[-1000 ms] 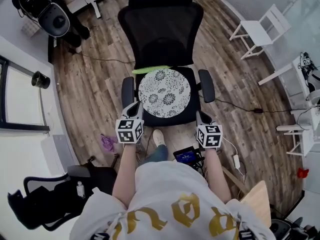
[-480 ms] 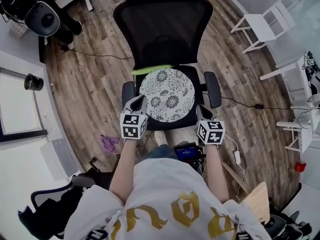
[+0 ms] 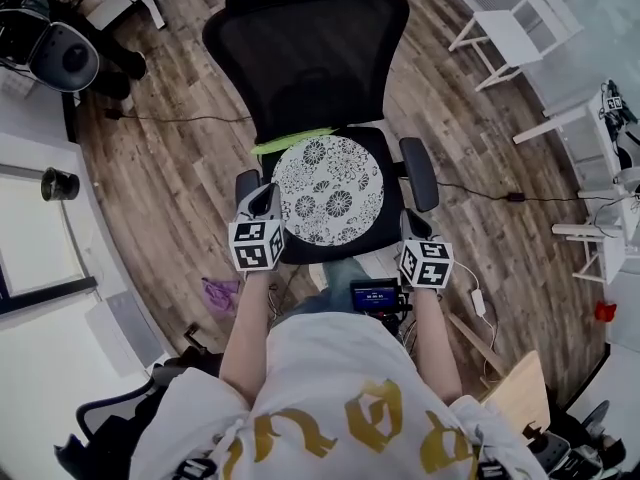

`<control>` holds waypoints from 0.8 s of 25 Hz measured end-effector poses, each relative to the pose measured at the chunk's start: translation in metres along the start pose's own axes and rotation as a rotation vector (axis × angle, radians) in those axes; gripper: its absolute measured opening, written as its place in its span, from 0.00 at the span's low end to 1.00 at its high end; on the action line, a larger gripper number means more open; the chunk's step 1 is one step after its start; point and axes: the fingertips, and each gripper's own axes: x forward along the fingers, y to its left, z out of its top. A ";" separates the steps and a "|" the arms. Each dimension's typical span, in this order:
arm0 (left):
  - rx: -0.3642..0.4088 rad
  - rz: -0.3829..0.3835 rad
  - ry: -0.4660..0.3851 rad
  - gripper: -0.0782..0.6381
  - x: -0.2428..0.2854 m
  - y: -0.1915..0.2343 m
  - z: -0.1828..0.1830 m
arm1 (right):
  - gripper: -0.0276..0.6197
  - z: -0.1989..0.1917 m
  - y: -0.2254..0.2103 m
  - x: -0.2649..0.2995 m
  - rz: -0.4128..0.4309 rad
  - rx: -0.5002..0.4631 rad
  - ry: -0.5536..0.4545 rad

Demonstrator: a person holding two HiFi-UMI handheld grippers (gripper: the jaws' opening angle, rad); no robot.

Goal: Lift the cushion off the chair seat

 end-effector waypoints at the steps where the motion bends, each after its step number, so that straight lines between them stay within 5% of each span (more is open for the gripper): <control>1: -0.002 0.006 0.001 0.12 0.001 0.003 0.001 | 0.06 0.000 0.000 0.001 0.005 0.006 -0.004; 20: -0.015 0.040 0.100 0.12 0.049 0.017 -0.015 | 0.06 -0.013 -0.010 0.052 0.056 0.018 0.088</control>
